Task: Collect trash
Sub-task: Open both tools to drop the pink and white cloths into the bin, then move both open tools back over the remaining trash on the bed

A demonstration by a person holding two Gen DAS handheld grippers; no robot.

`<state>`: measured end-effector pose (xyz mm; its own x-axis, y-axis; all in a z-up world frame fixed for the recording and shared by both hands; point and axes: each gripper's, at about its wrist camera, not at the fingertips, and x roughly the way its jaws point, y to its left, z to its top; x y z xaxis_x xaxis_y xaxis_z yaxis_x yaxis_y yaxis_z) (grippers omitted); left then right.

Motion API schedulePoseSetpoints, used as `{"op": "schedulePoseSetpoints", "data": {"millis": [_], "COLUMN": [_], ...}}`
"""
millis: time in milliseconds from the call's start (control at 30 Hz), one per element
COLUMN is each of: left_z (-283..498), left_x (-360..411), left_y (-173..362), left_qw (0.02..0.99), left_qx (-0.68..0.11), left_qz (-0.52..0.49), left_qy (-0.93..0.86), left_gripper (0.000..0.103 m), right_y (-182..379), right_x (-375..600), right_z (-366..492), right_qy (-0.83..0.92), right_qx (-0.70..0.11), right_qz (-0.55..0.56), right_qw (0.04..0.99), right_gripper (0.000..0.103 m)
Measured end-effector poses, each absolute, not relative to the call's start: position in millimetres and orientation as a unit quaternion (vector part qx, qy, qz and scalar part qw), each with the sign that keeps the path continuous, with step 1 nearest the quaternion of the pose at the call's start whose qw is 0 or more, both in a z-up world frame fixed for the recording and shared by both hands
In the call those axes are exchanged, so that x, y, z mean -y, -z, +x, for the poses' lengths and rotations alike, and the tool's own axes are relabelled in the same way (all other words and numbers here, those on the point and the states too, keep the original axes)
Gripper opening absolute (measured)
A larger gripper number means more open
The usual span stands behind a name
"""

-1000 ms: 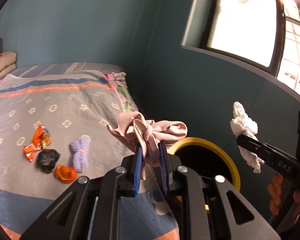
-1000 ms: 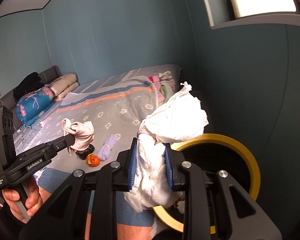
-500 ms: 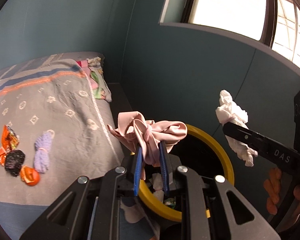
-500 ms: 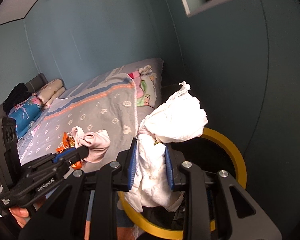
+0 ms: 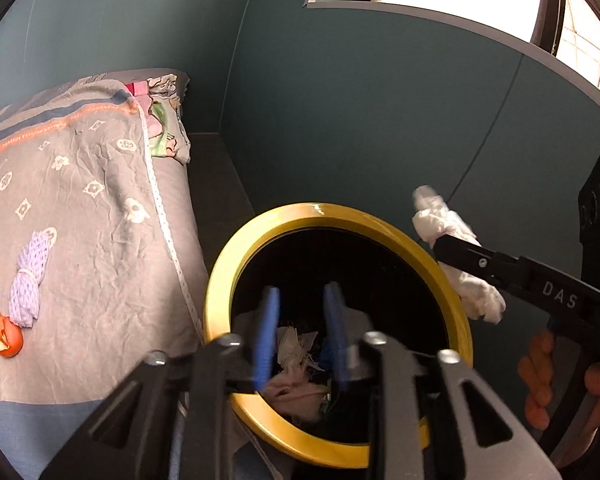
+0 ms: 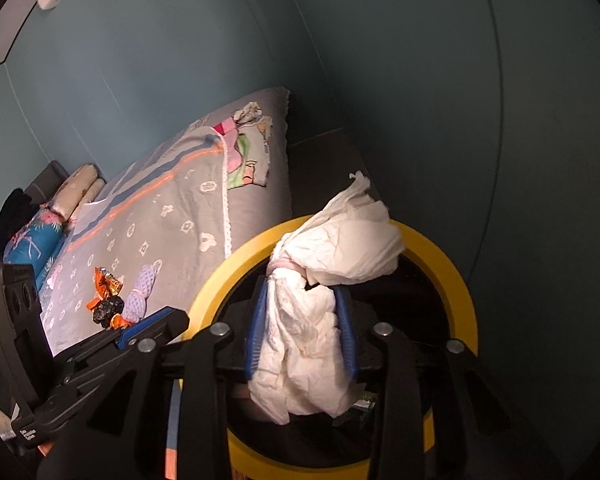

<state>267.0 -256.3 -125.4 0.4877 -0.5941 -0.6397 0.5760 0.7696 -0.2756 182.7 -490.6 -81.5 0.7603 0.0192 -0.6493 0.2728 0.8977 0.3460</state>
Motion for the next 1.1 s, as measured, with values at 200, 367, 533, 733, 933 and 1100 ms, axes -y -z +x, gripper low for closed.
{"op": "schedulePoseSetpoints", "data": {"millis": [200,367,533,733,933,1100], "left_z": [271,275,279,288,294,303], "left_x": [235,212,185,142,96,59], "left_y": [120,113,106,99,93,91], "left_qw": [0.872,0.884,0.895,0.906,0.918,0.927], "left_qx": [-0.368,-0.358,-0.348,-0.343,-0.334,-0.328], "left_qz": [-0.031,-0.040,-0.047,-0.061,-0.068,-0.068], "left_qy": [0.321,0.297,0.273,0.240,0.201,0.170], "left_gripper": [0.056,0.070,0.078,0.081,0.084,0.085], "right_y": [84,79,69,54,45,41], "right_x": [494,491,475,447,412,374], "right_z": [172,168,170,183,201,222], "right_qy": [0.084,0.085,0.073,0.048,0.021,-0.004], "right_qx": [-0.338,-0.334,-0.331,-0.328,-0.333,-0.342], "right_qz": [0.227,0.233,0.222,0.207,0.188,0.168], "right_qw": [0.909,0.909,0.914,0.920,0.924,0.925], "right_gripper": [0.052,0.060,0.065,0.070,0.073,0.074]}}
